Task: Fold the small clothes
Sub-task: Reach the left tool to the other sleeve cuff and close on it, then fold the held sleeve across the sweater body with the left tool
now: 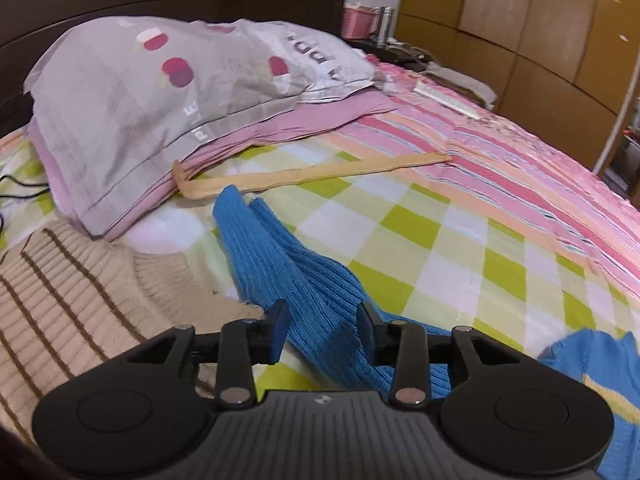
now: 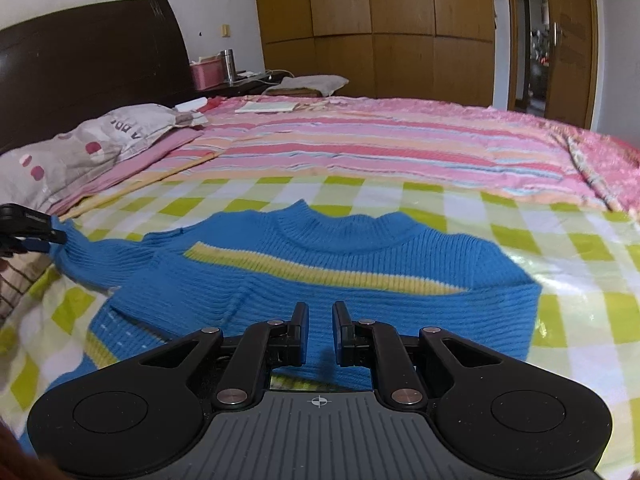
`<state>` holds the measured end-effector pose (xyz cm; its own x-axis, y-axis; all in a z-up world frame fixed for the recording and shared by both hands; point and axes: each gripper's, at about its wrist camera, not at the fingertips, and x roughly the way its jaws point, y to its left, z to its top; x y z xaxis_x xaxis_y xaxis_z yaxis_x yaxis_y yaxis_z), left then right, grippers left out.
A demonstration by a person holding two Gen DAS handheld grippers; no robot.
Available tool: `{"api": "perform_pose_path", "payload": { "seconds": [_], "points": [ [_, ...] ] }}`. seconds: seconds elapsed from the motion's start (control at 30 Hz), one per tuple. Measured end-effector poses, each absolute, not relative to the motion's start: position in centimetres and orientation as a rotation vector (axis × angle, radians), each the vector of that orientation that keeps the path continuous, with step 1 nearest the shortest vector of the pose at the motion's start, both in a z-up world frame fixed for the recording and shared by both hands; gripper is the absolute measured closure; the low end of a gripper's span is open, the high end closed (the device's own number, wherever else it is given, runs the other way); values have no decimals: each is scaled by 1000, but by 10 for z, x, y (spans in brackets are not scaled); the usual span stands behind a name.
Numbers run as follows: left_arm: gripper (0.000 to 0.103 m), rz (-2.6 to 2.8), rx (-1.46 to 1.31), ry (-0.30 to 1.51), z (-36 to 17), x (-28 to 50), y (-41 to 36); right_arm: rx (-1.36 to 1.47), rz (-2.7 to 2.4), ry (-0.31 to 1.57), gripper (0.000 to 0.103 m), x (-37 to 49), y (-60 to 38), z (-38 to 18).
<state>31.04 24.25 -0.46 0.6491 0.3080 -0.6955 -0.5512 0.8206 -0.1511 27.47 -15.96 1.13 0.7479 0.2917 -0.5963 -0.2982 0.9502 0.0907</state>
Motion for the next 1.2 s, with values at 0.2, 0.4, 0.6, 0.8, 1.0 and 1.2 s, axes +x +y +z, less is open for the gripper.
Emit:
{"api": "perform_pose_path", "payload": {
  "seconds": [0.2,0.4,0.6,0.8,1.0,1.2],
  "points": [
    [74,573,-354,723,-10,315,240,11,331,650,89,271,-163,11],
    [90,532,-422,668,-5,304,244,31,347,641,89,263,-167,16],
    [90,267,-381,538,24,282,206,53,378,635,89,258,-161,21],
    [90,-31,-185,525,26,251,130,65,406,648,89,254,-150,26],
    [90,-128,50,598,-15,216,79,72,480,718,87,258,-126,25],
    [90,-146,-19,595,-25,203,86,51,567,754,75,271,-75,29]
  ]
}}
